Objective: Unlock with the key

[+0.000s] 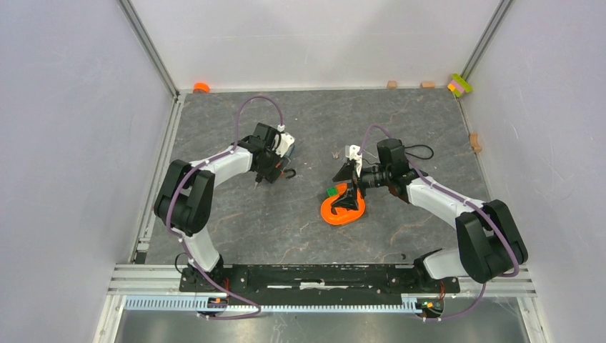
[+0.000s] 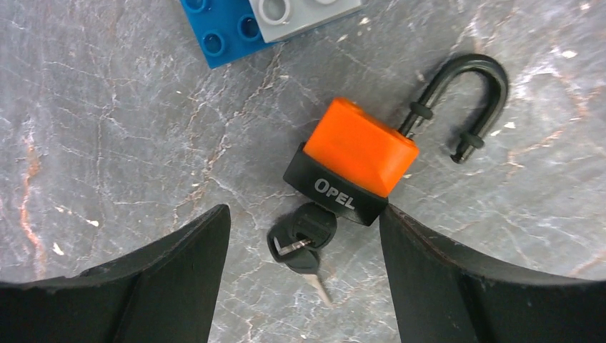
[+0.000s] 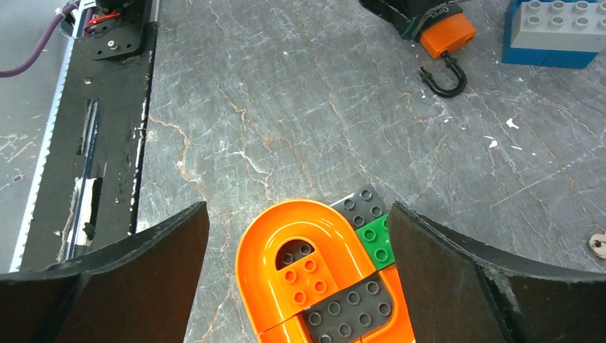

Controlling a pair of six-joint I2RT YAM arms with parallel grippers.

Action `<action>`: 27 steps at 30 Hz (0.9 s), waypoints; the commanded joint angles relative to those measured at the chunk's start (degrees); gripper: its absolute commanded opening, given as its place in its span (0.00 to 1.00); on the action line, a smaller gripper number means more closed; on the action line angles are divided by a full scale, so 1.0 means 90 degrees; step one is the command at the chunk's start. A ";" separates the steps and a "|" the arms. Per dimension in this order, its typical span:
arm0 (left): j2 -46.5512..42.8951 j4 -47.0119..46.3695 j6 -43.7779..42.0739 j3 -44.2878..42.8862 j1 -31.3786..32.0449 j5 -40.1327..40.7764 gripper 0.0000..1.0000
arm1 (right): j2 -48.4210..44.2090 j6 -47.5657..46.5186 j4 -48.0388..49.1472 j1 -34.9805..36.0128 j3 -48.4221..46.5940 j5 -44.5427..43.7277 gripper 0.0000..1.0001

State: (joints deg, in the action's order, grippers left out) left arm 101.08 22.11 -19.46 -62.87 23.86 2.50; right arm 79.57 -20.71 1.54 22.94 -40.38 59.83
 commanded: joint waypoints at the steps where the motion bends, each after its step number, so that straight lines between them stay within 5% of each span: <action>1: 0.0139 -0.0337 -0.0597 -0.0089 -0.0007 0.0572 0.82 | -0.0156 -0.0082 0.0049 -0.0073 -0.0054 -0.0153 0.98; 13: -0.0646 -0.0149 -0.0367 -0.0081 -0.0099 0.0122 0.87 | -0.0785 -0.0366 0.0025 -0.0352 -0.0146 -0.2939 0.98; 20: -0.1435 -0.0148 0.0125 0.0050 -0.0265 -0.0132 0.99 | -0.0452 -0.1027 -0.0420 -0.0344 -0.0737 -0.3852 0.85; 27: -0.2257 -0.0109 0.0669 0.0135 -0.0684 -0.1000 1.00 | 0.0617 -0.1240 -0.0458 -0.0342 -0.1550 -0.4173 0.74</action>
State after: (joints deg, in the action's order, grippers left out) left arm 84.60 21.93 -18.13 -61.65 19.38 -0.78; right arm 79.90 -29.74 -2.33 19.86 -48.82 25.65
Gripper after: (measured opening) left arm 0.994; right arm 0.807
